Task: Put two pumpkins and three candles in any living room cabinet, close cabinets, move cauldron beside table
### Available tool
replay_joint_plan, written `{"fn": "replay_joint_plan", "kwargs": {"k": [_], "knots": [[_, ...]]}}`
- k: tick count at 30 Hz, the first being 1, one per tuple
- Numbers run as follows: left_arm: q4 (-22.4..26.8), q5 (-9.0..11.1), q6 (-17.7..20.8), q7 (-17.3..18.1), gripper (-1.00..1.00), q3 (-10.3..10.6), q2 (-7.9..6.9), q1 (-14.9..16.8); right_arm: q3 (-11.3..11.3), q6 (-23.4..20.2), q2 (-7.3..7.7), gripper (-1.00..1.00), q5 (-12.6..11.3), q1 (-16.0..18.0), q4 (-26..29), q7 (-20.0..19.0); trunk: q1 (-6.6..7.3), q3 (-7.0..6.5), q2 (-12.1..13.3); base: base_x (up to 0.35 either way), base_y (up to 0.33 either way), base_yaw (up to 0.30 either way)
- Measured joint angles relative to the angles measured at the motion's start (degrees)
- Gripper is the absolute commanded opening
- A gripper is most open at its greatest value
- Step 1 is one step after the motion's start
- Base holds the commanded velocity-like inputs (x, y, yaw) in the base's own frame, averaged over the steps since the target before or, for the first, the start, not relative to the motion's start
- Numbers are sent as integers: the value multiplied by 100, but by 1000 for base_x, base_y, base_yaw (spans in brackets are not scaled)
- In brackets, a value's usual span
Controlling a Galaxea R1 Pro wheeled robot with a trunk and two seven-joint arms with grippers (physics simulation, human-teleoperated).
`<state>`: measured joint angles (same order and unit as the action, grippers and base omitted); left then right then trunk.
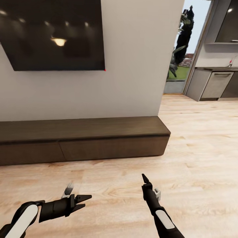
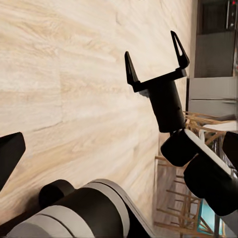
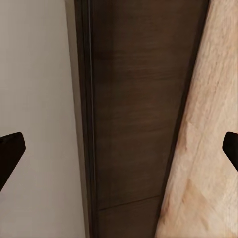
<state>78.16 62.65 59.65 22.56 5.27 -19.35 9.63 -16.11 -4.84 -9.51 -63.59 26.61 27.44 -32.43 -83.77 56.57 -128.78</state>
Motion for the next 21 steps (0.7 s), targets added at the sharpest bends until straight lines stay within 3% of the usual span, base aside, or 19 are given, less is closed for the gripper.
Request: {"fn": "replay_joint_plan", "kwargs": {"k": [9, 21], "knots": [[-1, 2, 6, 125, 100, 69, 4, -1, -13, -1, -3, 100, -9, -1, 0, -3, 2, 0, 0, 255, 6, 0], [0, 5, 6, 137, 100, 83, 8, -9, -6, -7, -28, 100, -15, -1, -4, -4, 3, 0, 0, 305, 110, 0]]}}
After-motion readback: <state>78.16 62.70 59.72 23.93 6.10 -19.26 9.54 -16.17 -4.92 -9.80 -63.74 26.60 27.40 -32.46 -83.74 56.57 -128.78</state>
